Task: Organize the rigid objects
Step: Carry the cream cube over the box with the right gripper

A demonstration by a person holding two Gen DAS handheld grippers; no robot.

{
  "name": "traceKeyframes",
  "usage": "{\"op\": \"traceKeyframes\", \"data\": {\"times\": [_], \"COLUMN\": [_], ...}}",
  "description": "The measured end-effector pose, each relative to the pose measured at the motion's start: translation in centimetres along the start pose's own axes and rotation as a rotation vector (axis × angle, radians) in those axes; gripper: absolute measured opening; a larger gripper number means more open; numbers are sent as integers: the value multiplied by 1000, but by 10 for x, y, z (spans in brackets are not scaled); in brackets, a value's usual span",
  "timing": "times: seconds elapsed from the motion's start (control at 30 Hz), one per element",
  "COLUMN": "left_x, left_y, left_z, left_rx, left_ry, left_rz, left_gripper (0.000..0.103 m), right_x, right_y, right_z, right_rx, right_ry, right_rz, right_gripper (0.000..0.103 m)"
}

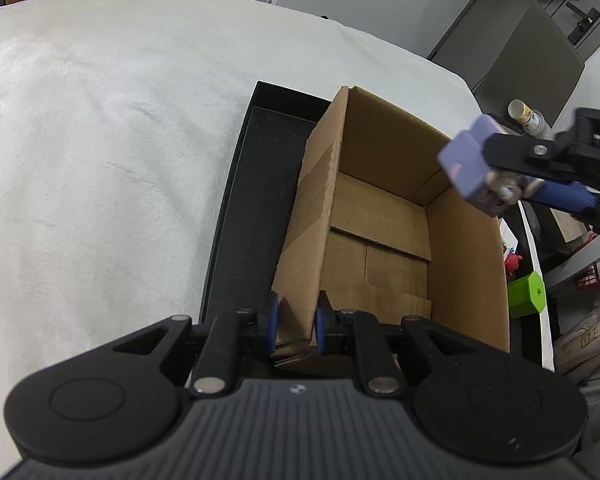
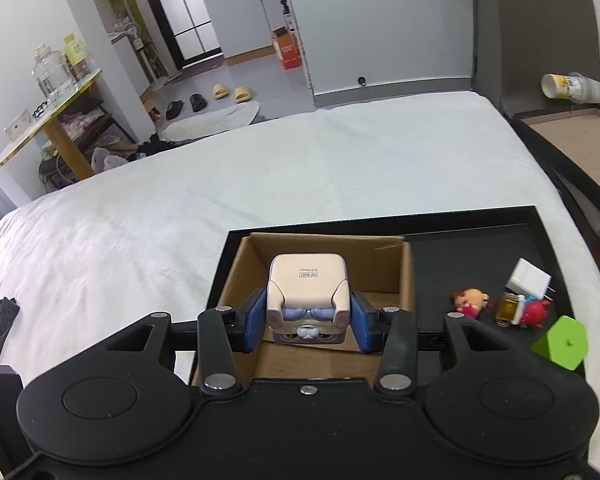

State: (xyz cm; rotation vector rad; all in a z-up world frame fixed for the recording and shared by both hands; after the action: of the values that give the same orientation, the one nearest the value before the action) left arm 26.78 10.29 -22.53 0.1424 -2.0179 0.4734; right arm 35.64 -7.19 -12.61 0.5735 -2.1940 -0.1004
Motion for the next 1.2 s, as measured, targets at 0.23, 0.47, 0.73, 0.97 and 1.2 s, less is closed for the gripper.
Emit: {"op": "traceKeyframes", "data": {"times": [0.23, 0.47, 0.73, 0.97, 1.2], "left_x": [-3, -4, -4, -6, -6], "left_y": [4, 2, 4, 1, -3], "left_z": [-2, -2, 0, 0, -1], "left_rx": [50, 65, 118, 166, 147], "left_ry": [13, 19, 30, 47, 52], "left_rz": [10, 5, 9, 15, 10], "left_gripper": [17, 17, 18, 19, 19], "right_x": [-18, -35, -57, -60, -34], "right_y": [8, 4, 11, 4, -4], "right_z": [6, 8, 5, 1, 5], "right_rx": [-2, -78, -66, -96, -73], "right_ry": [36, 79, 103, 92, 97], "right_rz": [-14, -70, -61, -80, -84], "right_gripper": [43, 43, 44, 46, 48]}}
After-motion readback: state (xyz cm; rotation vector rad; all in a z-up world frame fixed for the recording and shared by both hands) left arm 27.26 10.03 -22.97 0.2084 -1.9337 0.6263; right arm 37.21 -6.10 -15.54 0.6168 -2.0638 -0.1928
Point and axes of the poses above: each gripper's, at about its wrist camera, not at the fingertips, and x roughly against the way its jaws point, y to its left, z to its underside, the point moved 2 cm from there along -x, roughly the way its jaws point, and after that the axes turned 3 degrees about -z, right-handed, at the moved point
